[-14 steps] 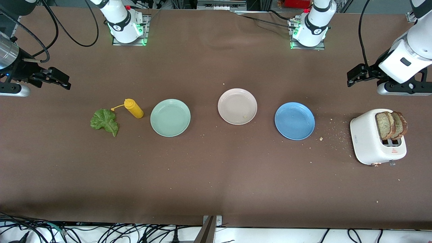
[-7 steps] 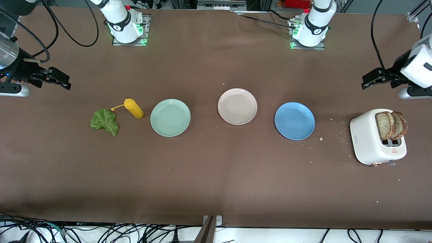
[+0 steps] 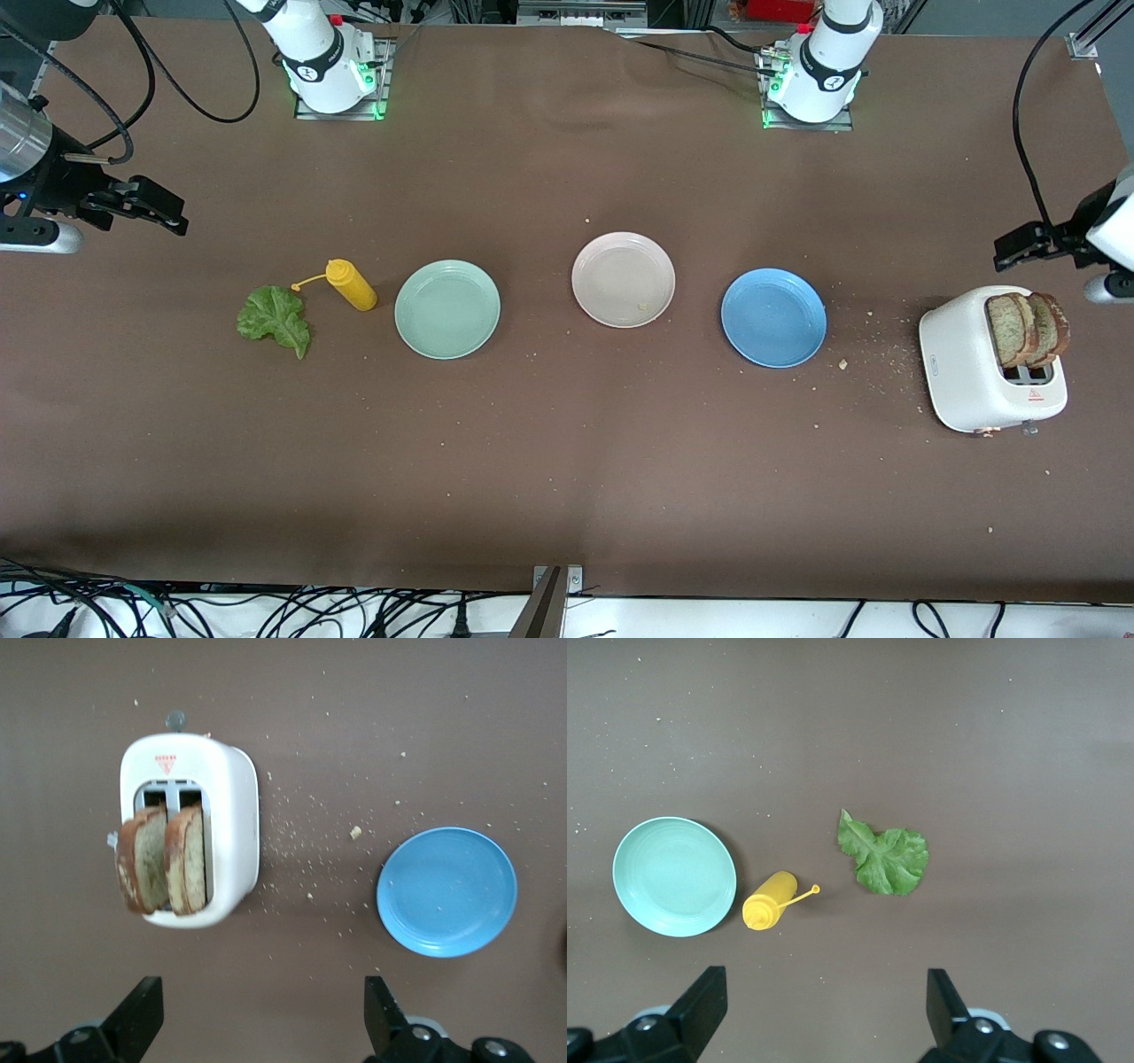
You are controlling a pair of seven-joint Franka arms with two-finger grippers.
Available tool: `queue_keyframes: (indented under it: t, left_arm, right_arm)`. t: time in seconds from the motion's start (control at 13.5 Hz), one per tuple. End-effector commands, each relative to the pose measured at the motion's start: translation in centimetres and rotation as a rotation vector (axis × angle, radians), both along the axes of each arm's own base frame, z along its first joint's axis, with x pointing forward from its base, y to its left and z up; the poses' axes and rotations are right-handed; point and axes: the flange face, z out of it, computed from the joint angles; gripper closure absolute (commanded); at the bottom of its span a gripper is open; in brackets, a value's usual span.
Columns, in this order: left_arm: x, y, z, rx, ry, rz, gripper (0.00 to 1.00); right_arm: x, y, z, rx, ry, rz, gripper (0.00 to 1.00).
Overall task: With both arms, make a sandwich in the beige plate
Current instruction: 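Reach the left gripper down into the toaster and grasp a bread slice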
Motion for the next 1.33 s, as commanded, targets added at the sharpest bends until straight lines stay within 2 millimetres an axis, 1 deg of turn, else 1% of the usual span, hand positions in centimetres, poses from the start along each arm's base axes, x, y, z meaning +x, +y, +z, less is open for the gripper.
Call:
queue_keyframes:
  t: [0.0,0.15,0.22,0.3,0.44,0.74,0.96,1.03,1.11,1.18,1.26]
  left_arm:
    - [1.5,4.1,-3.0,0.011,-0.027,-0.090,0.00]
    - [0.9,6.7,-6.9,0.015,-0.068,-0.128,0.00]
    - [0.4,7.4,-8.9,0.016,-0.080,-0.148,0.00]
    - [0.0,8.1,-10.3,0.014,-0.087,-0.140,0.00]
    - [-0.7,8.8,-12.2,0.013,-0.101,-0.135,0.00]
    - [-1.0,8.8,-14.9,0.018,-0.151,-0.143,0.00]
    - [-1.1,10.0,-17.1,0.013,-0.155,-0.126,0.01]
    - [-1.4,10.5,-17.5,0.009,-0.138,-0.110,0.43]
    - [-1.7,10.6,-17.9,0.001,-0.108,-0.111,0.84]
    - [-2.0,10.6,-17.9,-0.007,-0.071,-0.101,1.00]
    - [-2.1,10.4,-17.6,-0.013,-0.049,-0.088,1.00]
  right_arm:
    - [0.1,-0.1,0.5,0.007,-0.006,0.013,0.00]
    - [0.1,0.0,0.6,0.007,-0.004,0.015,0.00]
    - [0.1,-0.1,0.6,0.007,-0.004,0.013,0.00]
    - [0.1,-0.2,0.5,0.007,-0.003,0.012,0.00]
    - [0.1,-0.2,0.5,0.007,-0.003,0.012,0.00]
    - [0.0,-0.1,0.5,0.007,-0.001,0.013,0.00]
    - [0.0,-0.1,0.5,0.007,-0.001,0.013,0.00]
    - [0.0,-0.2,0.5,0.007,0.000,0.012,0.00]
    - [0.0,-0.1,0.5,0.007,0.000,0.013,0.00]
    - [0.0,-0.2,0.5,0.007,0.000,0.012,0.00]
    - [0.0,-0.3,0.5,0.007,0.000,0.010,0.00]
